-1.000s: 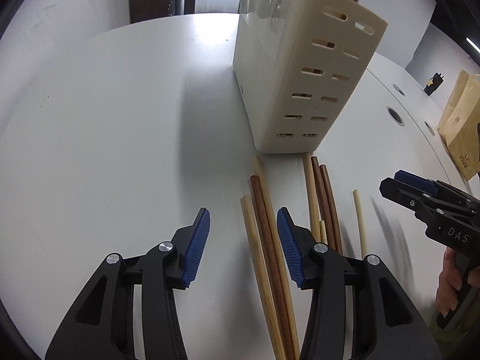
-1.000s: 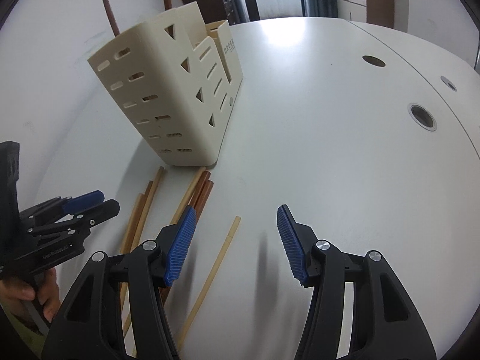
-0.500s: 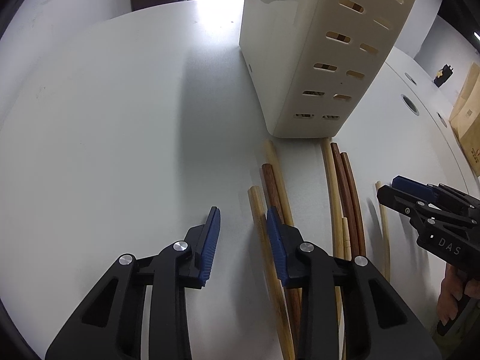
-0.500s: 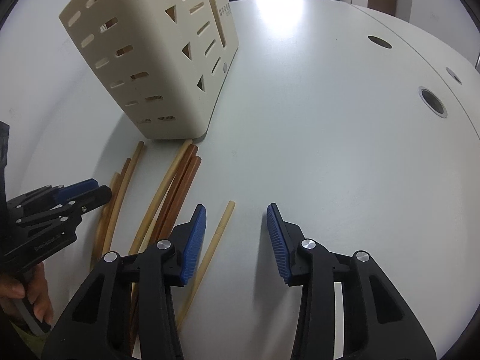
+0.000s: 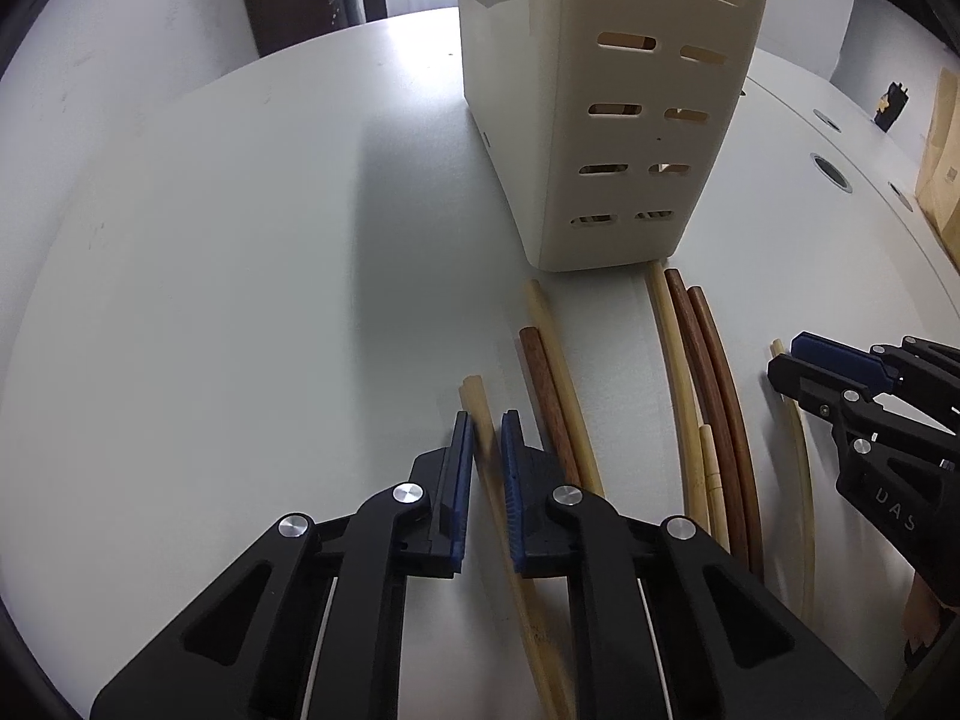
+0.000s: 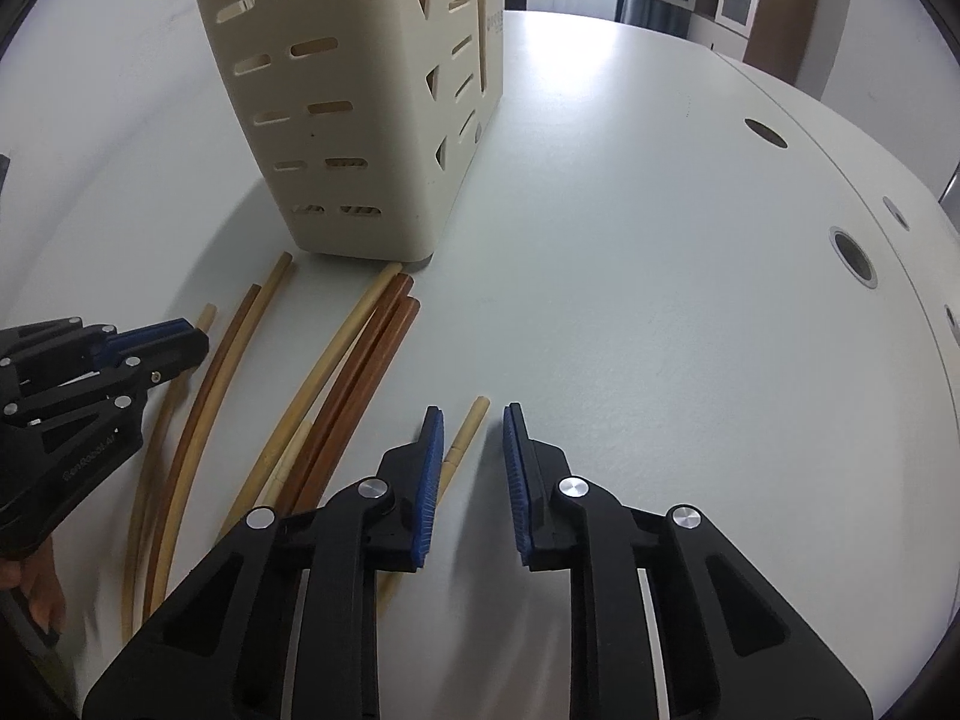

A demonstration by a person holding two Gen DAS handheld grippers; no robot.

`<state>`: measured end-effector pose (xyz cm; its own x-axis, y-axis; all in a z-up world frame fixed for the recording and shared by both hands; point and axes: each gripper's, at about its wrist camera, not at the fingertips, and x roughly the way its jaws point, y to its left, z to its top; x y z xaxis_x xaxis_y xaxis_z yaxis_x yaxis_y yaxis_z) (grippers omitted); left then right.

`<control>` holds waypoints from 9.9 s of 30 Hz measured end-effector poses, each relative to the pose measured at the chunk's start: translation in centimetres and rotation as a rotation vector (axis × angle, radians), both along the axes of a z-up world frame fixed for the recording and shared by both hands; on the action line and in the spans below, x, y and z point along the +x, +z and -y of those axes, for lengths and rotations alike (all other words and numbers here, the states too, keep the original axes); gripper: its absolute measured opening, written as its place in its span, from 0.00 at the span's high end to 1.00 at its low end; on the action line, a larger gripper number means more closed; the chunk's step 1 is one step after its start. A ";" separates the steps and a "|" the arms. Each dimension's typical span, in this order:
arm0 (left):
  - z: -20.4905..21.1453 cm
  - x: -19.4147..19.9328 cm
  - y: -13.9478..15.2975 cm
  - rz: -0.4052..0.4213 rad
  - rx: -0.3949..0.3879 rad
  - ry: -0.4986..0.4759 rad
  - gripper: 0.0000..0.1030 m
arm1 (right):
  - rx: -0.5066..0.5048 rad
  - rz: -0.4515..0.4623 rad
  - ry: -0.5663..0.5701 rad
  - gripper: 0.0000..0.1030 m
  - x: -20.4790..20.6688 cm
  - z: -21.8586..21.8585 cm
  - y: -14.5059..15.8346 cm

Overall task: Organize utensils
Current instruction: 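Move the right tool back to the chopsticks and grasp a light wooden one, then lift the light wooden chopstick upright with the right tool above the holder, then lower the chopstick into the holder and open the right tool, then lower the right tool onto a brown chopstick while the left tool grasps another brown one, then lift both brown chopsticks upright with both tools over the cream holder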

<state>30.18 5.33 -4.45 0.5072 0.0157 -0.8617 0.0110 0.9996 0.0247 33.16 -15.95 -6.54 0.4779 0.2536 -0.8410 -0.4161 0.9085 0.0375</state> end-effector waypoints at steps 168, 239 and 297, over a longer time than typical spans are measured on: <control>-1.4 -3.3 17.9 0.962 -0.154 -0.076 0.73 | 0.543 0.704 0.094 0.72 2.5 2.8 16.0; -0.6 -1.6 -0.1 0.094 -0.088 -0.017 0.60 | 0.113 0.059 0.046 0.47 3.0 -1.6 0.3; 0.4 -5.5 11.3 0.386 -0.056 0.019 0.94 | 0.226 0.310 0.151 0.93 -1.8 -0.3 9.6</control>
<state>24.68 4.97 6.89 0.7941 -0.0136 -0.6076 -0.0068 0.9995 -0.0312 31.35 -15.60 3.05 0.6432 0.5021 -0.5781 -0.5669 0.8198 0.0811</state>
